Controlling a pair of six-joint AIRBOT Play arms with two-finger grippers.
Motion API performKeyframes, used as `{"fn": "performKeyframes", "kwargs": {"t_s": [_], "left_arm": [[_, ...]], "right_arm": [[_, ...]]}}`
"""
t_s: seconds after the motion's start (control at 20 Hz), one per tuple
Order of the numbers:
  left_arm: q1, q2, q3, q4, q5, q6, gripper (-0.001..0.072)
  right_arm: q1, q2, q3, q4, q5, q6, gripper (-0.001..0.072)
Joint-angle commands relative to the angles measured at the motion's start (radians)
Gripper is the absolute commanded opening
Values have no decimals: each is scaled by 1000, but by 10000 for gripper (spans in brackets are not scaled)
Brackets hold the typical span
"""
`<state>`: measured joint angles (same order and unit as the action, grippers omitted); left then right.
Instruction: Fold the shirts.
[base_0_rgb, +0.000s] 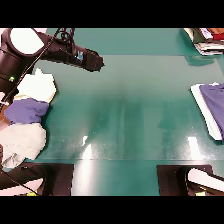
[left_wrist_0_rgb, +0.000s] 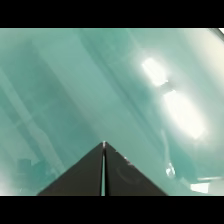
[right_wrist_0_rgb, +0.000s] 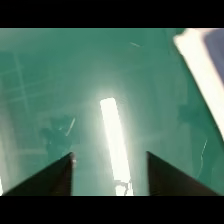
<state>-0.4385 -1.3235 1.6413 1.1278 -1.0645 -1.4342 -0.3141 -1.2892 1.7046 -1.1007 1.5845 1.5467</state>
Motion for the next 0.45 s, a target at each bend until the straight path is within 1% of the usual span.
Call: {"fn": "performKeyframes", "kwargs": {"t_s": [0.0, 0.1, 0.15, 0.25, 0.4], "left_arm": [[0, 0, 0, 0, 40, -2, 23], [0, 0, 0, 0, 63, -2, 23], [0, 0, 0, 0, 72, -2, 23], [0, 0, 0, 0, 95, -2, 23], [0, 0, 0, 0, 108, -2, 23]], "right_arm": [[229, 23, -1, 1, -133, -28, 287], [330, 22, -1, 0, -154, -88, 13], [372, 22, -1, 0, -167, -110, 15], [425, 22, -1, 0, -183, -112, 15], [454, 22, -1, 0, -190, -112, 15]]}}
